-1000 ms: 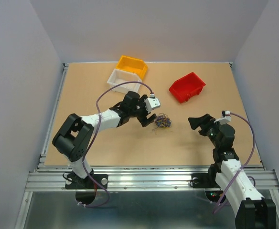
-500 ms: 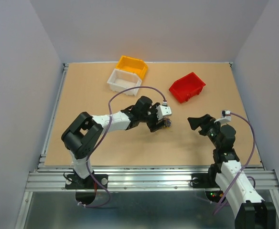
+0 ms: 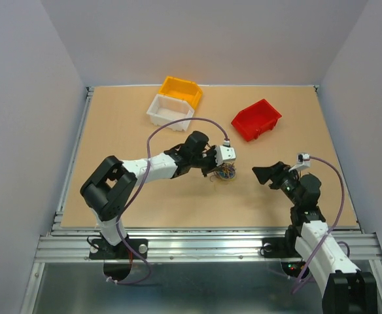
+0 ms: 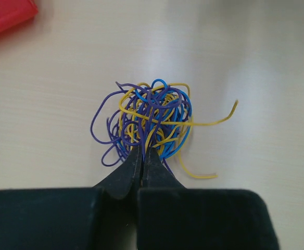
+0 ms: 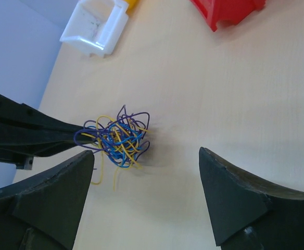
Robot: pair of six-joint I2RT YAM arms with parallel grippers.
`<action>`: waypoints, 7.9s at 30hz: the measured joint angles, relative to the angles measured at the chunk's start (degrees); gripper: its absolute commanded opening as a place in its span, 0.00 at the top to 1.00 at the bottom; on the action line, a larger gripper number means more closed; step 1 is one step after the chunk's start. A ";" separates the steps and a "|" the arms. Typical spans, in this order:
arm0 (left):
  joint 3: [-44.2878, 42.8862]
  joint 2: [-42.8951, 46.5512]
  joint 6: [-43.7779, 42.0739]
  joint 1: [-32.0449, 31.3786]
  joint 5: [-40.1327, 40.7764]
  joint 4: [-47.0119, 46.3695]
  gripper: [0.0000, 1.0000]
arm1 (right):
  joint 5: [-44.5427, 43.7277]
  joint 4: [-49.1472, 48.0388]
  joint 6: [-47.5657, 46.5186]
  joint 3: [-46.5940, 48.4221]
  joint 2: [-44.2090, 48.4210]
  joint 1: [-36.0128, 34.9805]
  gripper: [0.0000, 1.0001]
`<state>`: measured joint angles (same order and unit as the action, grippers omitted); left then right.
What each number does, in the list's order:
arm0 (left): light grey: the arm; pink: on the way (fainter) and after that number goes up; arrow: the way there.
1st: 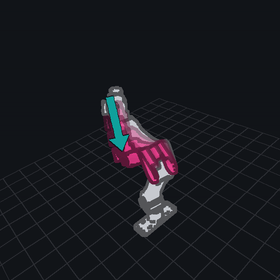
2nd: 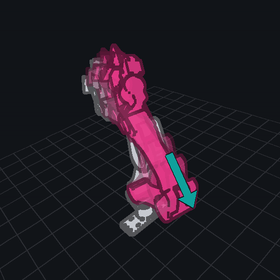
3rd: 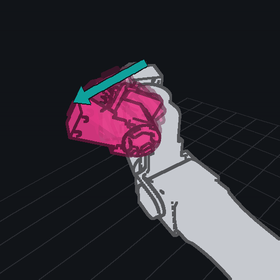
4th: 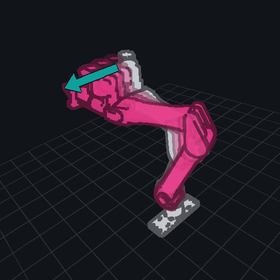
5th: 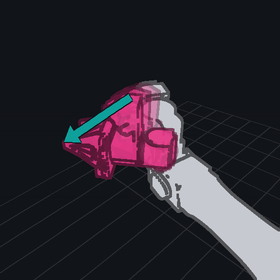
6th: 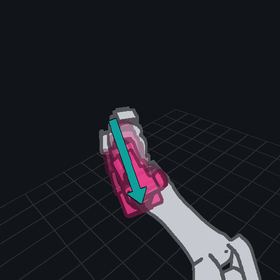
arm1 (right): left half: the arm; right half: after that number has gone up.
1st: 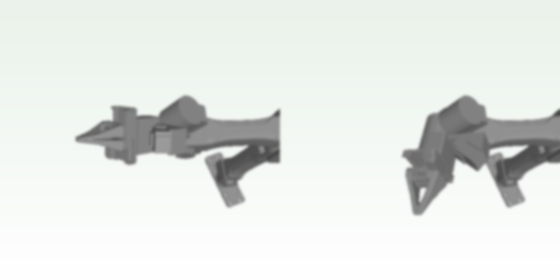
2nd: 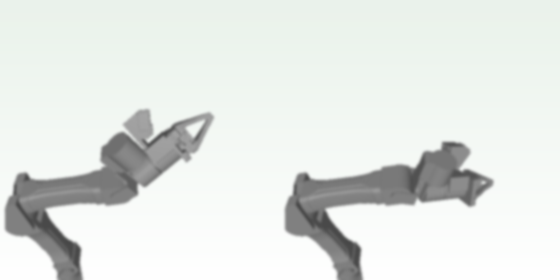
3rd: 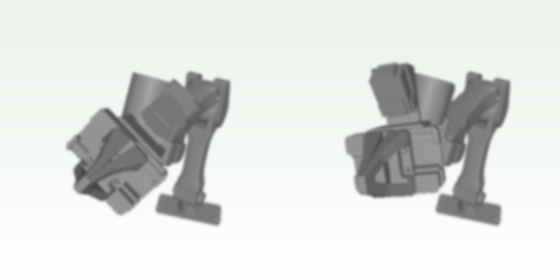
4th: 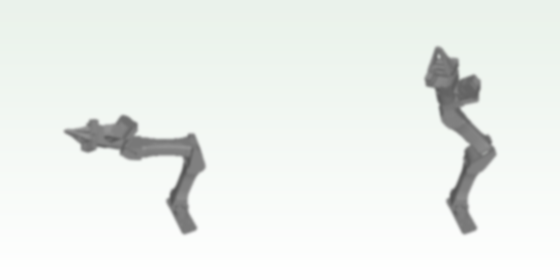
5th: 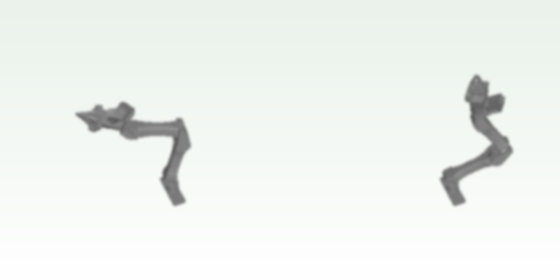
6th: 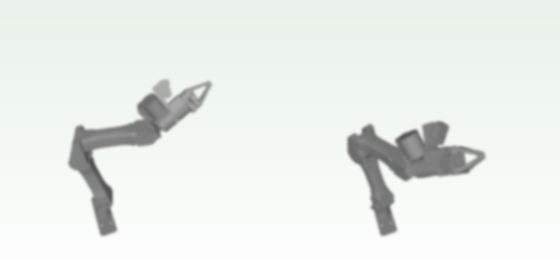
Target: Untangle the cables
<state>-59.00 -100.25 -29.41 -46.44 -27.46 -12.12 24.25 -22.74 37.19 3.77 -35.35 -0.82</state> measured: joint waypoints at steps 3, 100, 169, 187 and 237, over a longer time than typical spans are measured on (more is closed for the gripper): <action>0.17 1.88 -0.35 0.02 -2.05 -0.13 1.00 | 1.22 -3.08 -0.63 -0.02 -3.39 -1.60 0.16; 3.04 16.68 5.05 9.16 -15.43 5.01 0.38 | -8.13 -43.82 -14.29 13.38 -51.10 -33.44 0.95; 4.70 21.51 15.26 21.35 -9.75 -1.46 1.00 | -57.07 -1.57 -1.07 6.93 -7.23 -34.10 0.77; 17.84 44.17 20.22 23.06 -3.61 -15.67 1.00 | -63.67 6.91 1.31 2.62 6.21 -33.99 0.03; -46.10 26.77 23.89 10.80 11.52 6.75 1.00 | -10.40 -52.28 -19.04 27.02 -71.58 -45.22 0.76</action>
<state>-105.10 -73.47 -5.52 -35.64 -15.94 -5.37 13.85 -75.02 18.15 30.79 -106.94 -46.04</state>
